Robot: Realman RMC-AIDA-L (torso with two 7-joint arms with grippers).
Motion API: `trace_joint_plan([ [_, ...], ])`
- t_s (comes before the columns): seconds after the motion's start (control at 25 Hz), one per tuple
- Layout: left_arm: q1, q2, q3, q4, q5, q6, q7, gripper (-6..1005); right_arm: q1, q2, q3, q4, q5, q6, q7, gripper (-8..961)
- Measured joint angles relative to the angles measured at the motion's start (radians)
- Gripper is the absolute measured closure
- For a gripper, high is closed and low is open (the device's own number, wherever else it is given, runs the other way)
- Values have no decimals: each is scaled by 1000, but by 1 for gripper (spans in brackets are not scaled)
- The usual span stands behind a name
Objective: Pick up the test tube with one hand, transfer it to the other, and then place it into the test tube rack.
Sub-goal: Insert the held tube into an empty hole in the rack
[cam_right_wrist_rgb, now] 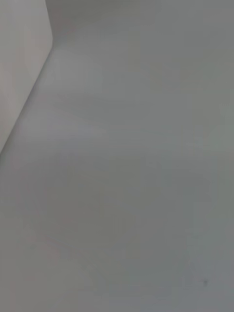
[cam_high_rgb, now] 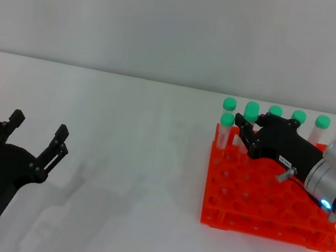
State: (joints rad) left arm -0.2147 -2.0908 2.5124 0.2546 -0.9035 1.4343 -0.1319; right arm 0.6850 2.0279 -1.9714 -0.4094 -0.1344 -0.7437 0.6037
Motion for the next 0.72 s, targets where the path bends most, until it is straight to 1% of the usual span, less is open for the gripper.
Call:
trace_joint_plan([
  [0.28, 0, 0, 0, 0, 0, 5, 0, 138, -4, 0, 0, -2, -2, 1, 3, 734],
  [0.48, -2, 1, 0, 0, 0, 6, -1, 137, -12, 0, 0, -5, -5, 0, 2, 634],
  [0.72, -3, 2, 0, 0, -10, 6, -4, 138, -49, -6, 2, -39, -7, -8, -4, 515],
])
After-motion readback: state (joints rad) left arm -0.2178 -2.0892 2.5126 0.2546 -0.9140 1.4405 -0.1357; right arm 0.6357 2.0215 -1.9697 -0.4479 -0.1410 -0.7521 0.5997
